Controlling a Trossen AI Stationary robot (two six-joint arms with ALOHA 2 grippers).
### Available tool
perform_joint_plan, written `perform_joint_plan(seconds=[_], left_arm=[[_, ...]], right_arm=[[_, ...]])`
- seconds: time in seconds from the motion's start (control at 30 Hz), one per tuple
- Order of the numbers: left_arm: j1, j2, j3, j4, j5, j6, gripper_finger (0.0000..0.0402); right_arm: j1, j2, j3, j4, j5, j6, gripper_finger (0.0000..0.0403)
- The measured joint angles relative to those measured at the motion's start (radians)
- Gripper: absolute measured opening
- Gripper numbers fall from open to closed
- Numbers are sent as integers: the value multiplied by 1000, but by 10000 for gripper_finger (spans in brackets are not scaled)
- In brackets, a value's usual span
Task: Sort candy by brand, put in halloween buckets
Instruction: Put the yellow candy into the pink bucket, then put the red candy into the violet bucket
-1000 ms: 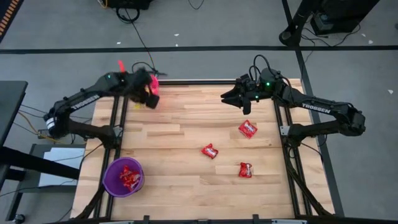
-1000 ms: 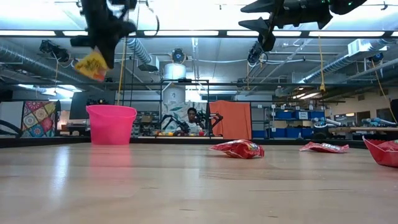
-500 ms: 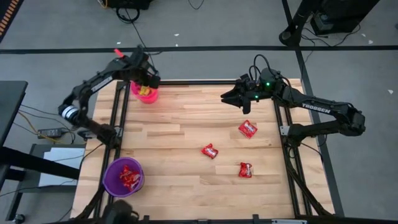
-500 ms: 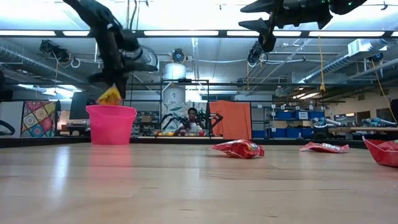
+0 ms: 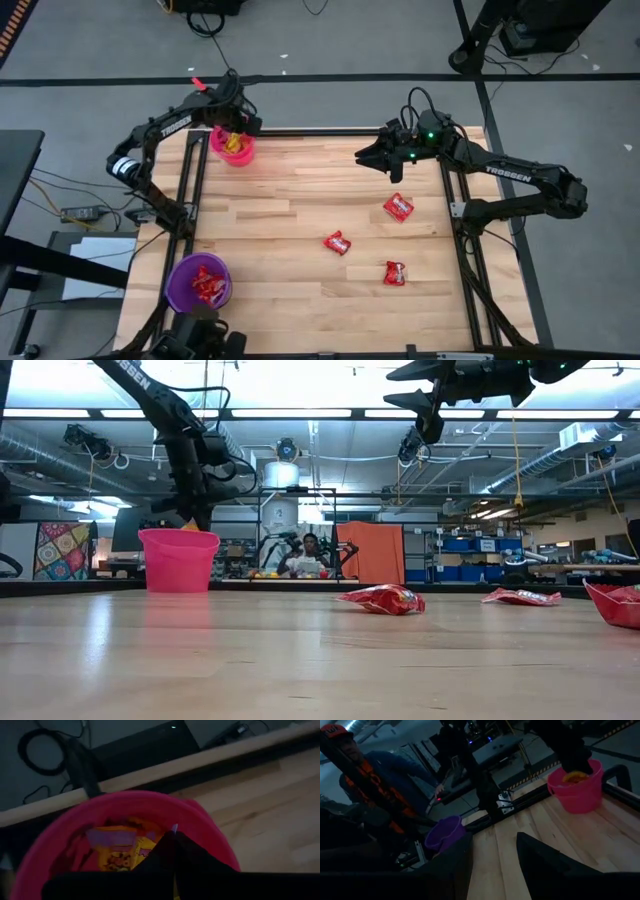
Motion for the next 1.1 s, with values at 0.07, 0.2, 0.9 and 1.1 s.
perform_joint_plan(seconds=[0.07, 0.2, 0.9, 1.1], left_arm=[[9, 0, 11, -14, -13, 3, 22], [22, -1, 36, -39, -15, 8, 54], [-381, -98, 373, -157, 59, -36, 135], [-559, -97, 391, -103, 16, -111, 135]], right_arm=[[0, 0, 0, 0, 1, -1, 163], [0, 0, 0, 0, 1, -2, 163], [-23, 0, 0, -622, 384, -75, 162], [-21, 0, 0, -907, 558, -70, 162]])
